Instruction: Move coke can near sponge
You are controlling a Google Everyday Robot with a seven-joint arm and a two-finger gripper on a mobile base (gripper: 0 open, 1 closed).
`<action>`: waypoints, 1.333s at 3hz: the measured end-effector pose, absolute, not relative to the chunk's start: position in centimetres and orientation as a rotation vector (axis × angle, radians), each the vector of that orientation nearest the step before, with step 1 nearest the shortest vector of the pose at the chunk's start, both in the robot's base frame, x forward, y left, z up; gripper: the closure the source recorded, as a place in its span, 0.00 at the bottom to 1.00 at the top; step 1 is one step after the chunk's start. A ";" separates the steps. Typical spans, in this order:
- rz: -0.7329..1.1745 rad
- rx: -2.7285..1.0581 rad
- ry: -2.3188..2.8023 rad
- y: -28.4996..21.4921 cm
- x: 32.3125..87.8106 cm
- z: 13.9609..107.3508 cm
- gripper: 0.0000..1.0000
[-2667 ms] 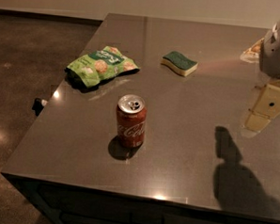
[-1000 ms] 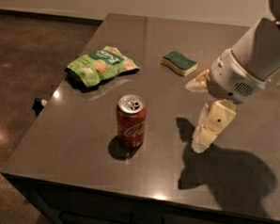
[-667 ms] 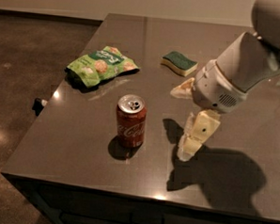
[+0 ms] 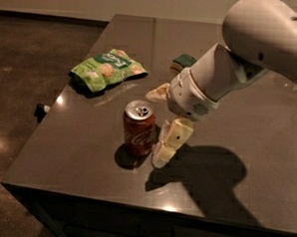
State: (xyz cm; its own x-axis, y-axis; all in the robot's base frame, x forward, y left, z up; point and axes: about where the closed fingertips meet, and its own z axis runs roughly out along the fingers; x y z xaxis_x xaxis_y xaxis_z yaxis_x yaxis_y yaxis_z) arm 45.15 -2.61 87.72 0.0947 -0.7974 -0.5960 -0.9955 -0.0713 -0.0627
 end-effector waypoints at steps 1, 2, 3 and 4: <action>0.596 -1.920 1.704 -0.7 46.4 88.8 0.00; 0.612 -1.914 1.713 -0.2 47.2 89.5 0.16; 0.633 -1.904 1.767 -0.8 48.1 90.3 0.47; 0.623 -1.894 1.806 -1.6 48.5 90.8 0.70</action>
Offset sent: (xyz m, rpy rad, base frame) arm 0.0332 0.0240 0.0251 0.0414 0.0315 0.0027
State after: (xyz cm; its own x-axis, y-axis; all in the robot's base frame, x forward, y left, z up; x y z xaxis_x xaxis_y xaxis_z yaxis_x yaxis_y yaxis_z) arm 48.53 -1.57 90.75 0.0422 -0.7969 -0.6026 -0.9990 -0.0439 -0.0119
